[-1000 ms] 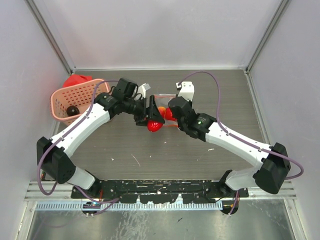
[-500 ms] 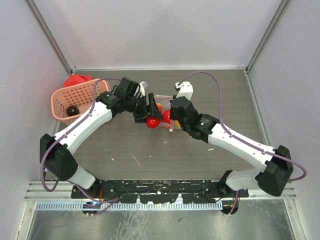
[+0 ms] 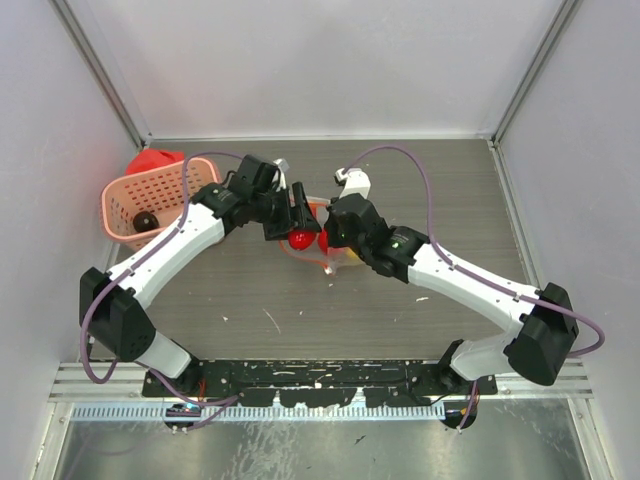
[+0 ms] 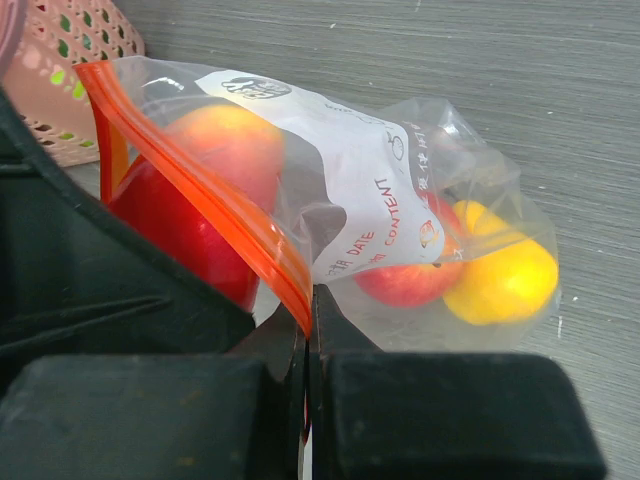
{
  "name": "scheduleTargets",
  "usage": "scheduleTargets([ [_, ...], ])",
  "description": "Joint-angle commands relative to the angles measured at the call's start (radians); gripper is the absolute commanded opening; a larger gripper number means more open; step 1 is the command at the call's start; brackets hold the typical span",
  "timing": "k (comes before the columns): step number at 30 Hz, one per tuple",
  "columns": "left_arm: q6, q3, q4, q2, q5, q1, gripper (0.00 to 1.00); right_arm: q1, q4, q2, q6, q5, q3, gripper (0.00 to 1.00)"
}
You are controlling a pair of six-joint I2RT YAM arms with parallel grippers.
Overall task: Place the food in the zip-top bag and seal the zipper
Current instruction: Place the fake fruit in the zipper food storage bag, then adjust the zipper food storage bag at the center of the board.
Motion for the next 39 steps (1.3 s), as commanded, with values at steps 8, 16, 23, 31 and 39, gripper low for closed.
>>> scheduleTargets([
  [8,-0.006,-0.020,0.052,-0.039,-0.130,-0.014,0.80,0.012,0.031,-0.029,0.039,-0.046,0.065,0.01],
  [16,0.004,-0.004,0.024,-0.085,-0.120,-0.016,0.93,0.012,0.022,-0.035,0.050,-0.034,0.066,0.01],
  [23,0.044,0.001,-0.076,-0.196,-0.120,-0.016,0.92,0.012,0.020,-0.042,0.048,-0.016,0.071,0.01],
  [31,0.048,-0.078,-0.163,-0.330,-0.196,-0.014,0.89,0.012,0.018,-0.043,0.048,-0.020,0.078,0.02],
  [39,0.004,-0.222,-0.086,-0.343,-0.181,-0.014,0.80,0.012,0.015,-0.049,0.046,-0.017,0.086,0.02],
])
